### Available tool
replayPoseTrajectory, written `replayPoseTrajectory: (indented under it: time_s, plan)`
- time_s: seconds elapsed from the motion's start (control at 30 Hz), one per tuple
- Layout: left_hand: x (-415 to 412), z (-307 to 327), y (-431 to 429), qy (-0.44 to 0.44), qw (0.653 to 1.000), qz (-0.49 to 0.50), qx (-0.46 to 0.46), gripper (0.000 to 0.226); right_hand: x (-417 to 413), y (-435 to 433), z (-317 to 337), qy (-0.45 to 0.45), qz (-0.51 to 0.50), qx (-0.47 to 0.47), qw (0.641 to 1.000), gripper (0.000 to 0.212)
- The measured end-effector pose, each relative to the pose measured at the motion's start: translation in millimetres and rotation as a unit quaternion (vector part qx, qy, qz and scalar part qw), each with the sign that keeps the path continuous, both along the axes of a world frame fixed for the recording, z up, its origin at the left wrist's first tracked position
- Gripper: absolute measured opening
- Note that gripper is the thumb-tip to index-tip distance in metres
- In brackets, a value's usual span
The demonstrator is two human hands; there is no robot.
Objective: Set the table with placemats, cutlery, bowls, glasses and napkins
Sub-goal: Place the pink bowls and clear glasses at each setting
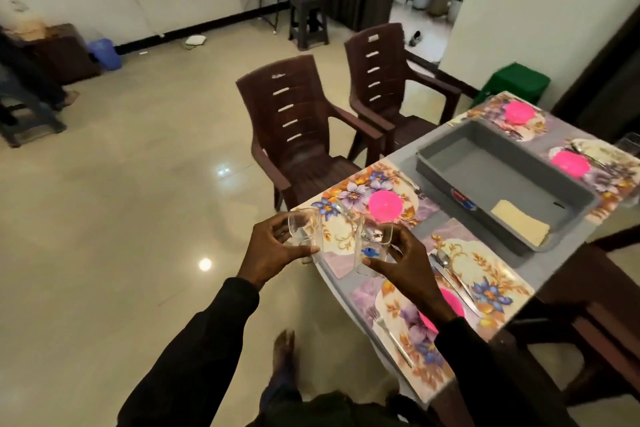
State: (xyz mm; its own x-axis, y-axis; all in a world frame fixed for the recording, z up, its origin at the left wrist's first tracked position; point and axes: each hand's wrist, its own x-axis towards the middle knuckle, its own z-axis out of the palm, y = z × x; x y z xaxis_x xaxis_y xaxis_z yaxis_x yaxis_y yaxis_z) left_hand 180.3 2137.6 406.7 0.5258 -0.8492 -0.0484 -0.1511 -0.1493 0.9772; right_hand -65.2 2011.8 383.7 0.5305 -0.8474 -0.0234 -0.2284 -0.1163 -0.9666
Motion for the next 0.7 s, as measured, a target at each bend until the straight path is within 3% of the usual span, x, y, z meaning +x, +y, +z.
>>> replayPoseTrajectory:
  time_s: [0.37, 0.7]
  plan:
    - [55.1, -13.8, -128.9, 0.001, 0.978, -0.208, 0.025, 0.064, 15.9, -21.5, -12.3, 0.009, -0.211, -0.008, 0.977, 0.063]
    - [34.3, -17.0, -193.2, 0.009, 0.941, -0.338, 0.017, 0.064, -8.0, -32.6, -15.4, 0.019, -0.355, -0.017, 0.935, 0.055]
